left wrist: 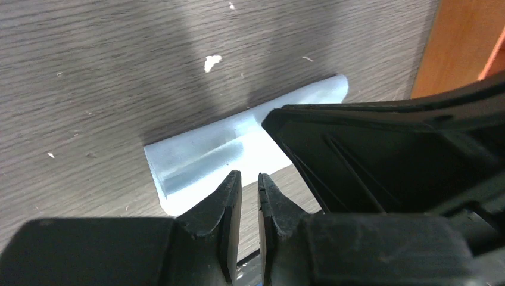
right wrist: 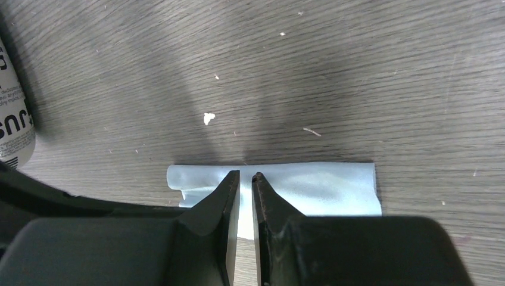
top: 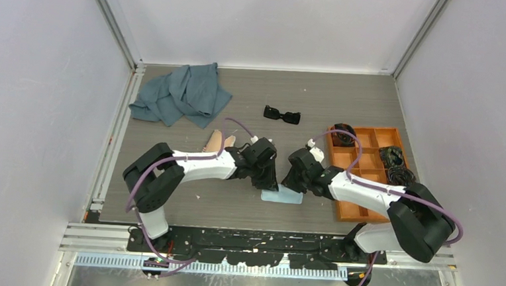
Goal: Organize the sunglasses
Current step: Adjust the glasses cleaning cloth at the center of the board.
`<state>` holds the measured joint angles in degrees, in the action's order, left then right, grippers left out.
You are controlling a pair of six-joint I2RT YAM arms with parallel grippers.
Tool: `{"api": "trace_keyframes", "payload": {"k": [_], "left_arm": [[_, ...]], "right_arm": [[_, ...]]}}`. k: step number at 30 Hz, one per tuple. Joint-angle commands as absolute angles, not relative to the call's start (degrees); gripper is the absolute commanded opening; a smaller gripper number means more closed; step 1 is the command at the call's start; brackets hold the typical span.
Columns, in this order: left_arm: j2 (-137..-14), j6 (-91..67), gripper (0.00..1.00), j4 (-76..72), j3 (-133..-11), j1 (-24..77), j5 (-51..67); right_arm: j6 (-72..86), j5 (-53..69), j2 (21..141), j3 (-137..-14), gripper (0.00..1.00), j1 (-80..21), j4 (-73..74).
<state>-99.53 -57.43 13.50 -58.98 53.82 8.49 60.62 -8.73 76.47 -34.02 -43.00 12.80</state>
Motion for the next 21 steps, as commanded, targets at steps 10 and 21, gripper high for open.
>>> {"api": "trace_keyframes", "payload": {"k": [10, 21], "left_arm": [[-104.14, -52.90, 0.17, 12.60, -60.49, 48.97, 12.00], [-100.29, -52.40, 0.15, 14.96, -60.14, 48.96, 11.12]], "right_arm": [[60.75, -10.26, 80.16, -33.30, 0.20, -42.81, 8.94], [58.48, -13.66, 73.51, -35.83, 0.19, -42.76, 16.07]]}}
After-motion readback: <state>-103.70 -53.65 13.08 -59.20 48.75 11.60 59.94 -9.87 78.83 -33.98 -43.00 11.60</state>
